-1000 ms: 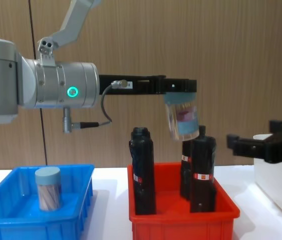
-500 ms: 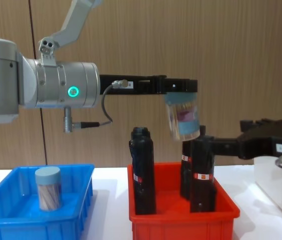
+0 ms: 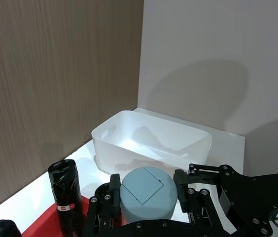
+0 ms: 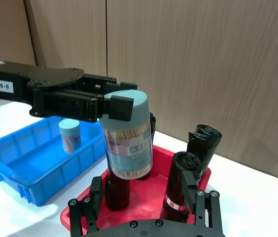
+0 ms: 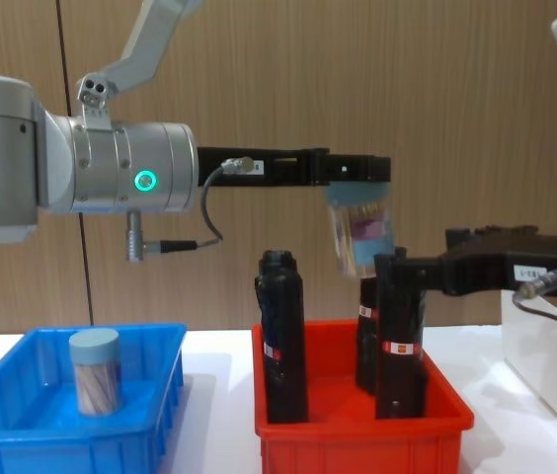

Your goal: Pick the cotton swabs from the blue box and place them into the white box.

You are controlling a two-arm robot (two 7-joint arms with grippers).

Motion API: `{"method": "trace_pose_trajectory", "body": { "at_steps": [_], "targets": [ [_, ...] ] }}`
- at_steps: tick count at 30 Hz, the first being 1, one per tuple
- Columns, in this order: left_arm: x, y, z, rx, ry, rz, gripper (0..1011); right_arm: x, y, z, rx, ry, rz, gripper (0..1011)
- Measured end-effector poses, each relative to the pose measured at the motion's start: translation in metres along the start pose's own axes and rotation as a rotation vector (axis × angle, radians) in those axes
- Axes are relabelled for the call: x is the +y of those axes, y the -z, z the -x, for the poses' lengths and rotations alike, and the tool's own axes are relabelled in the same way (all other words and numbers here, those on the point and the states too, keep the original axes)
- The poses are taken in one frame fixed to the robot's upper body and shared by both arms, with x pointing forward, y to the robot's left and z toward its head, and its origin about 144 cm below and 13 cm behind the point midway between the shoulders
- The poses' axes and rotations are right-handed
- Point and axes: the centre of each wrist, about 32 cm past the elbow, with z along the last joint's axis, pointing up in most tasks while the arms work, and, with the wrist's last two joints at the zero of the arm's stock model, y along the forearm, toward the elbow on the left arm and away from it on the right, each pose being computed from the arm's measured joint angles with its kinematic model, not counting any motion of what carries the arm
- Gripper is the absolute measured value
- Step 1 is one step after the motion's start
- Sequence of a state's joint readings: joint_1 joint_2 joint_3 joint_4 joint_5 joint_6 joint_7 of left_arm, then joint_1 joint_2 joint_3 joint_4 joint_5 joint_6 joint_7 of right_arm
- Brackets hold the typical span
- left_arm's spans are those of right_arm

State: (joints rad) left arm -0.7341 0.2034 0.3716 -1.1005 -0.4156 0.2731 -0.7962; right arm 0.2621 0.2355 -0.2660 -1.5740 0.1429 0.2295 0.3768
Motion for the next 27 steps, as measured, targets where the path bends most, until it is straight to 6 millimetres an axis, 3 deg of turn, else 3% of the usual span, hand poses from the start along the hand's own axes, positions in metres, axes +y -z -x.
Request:
{"method": "trace_pose_trajectory", "body": {
  "at_steps": [27],
  "targets": [
    [0.000,0.000,0.000,0.000,0.000,0.000,669,0.034,-0.005,-0.013,0.111,-0.053,0.021,1002]
  ]
}}
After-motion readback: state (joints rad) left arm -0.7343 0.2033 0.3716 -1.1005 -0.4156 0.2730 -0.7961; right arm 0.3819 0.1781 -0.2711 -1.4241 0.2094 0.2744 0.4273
